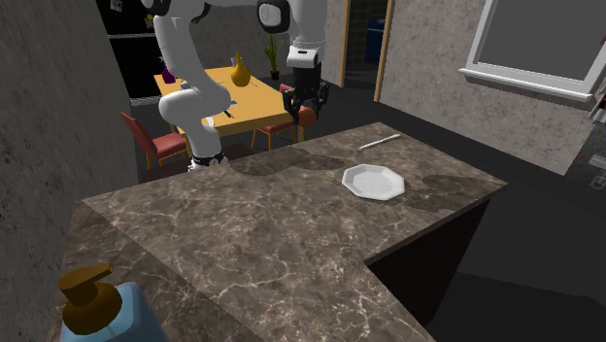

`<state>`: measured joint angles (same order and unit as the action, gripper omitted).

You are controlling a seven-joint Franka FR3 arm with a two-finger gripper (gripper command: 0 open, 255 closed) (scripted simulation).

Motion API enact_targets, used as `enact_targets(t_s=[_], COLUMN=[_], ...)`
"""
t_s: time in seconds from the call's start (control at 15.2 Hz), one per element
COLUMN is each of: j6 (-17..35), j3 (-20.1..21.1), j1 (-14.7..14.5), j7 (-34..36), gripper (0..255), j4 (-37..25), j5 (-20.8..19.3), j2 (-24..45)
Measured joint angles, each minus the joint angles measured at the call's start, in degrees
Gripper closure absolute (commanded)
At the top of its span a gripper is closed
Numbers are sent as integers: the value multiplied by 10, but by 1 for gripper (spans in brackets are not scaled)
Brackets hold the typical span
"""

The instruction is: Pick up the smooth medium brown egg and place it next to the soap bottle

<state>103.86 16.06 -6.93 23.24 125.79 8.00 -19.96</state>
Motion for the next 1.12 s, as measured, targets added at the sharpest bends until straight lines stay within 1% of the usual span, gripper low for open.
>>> enact_targets(t_s=[1.12], j6=[-132], j3=[-7], j1=[4], j7=[8], gripper=[255], j4=[-139], j5=[-7], j2=[7])
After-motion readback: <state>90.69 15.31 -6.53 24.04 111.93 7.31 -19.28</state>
